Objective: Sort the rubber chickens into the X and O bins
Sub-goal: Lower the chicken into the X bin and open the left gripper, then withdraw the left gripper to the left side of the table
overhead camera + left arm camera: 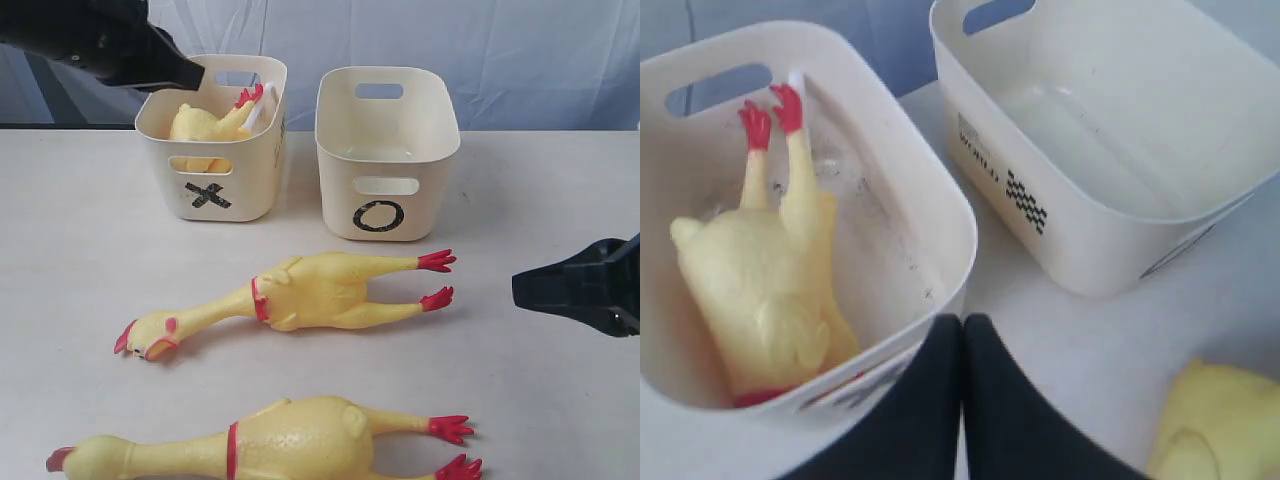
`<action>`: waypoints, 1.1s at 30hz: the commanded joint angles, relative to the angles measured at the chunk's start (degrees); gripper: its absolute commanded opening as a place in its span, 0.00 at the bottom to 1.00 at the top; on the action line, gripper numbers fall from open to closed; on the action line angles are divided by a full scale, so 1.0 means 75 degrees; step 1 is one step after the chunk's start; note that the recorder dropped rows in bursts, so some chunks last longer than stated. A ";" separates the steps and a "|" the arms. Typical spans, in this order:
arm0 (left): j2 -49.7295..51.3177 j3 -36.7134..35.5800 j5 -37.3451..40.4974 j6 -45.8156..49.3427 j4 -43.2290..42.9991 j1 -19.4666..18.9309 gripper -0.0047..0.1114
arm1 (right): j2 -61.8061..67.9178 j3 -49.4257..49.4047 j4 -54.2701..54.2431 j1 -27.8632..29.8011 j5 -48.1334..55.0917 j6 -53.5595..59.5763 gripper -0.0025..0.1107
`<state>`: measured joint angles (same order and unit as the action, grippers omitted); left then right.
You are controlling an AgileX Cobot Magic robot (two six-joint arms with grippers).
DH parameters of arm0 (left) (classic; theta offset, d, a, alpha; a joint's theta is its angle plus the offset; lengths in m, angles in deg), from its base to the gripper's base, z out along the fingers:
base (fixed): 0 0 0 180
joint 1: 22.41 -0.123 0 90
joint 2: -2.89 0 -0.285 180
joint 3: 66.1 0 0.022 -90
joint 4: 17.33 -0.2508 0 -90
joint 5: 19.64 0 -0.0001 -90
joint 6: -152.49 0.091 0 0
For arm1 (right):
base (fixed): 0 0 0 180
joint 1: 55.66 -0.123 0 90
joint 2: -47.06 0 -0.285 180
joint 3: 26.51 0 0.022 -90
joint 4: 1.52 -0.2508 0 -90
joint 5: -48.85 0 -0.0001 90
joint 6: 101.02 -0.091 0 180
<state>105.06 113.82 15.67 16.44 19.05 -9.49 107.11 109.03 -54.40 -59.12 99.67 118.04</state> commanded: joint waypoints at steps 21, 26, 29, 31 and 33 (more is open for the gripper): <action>-0.5121 -0.4859 0.0058 -0.0929 -0.0027 -0.0036 0.04 | 0.0057 0.0053 -0.1380 0.0003 -0.0150 0.1792 0.02; -0.6603 -0.5054 0.0859 -0.0929 -0.0042 -0.0036 0.04 | 0.0441 0.0053 -0.2295 0.0003 0.0015 0.2863 0.02; -0.7402 -0.5066 0.1166 -0.1164 -0.0151 -0.0036 0.04 | 0.0804 0.0053 -0.2813 0.0003 0.0135 0.3489 0.02; -0.7799 -0.5066 0.1222 -0.1234 -0.0292 -0.0036 0.04 | 0.1059 0.0053 -0.3137 0.0003 0.0393 0.4145 0.02; -0.8138 -0.5066 0.1222 -0.1320 -0.0590 -0.0036 0.04 | 0.1346 0.0108 -0.3332 -0.0068 0.0475 0.4524 0.02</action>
<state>47.83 76.11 24.04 7.91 16.96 -9.74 114.74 109.03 -76.64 -59.12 101.93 147.06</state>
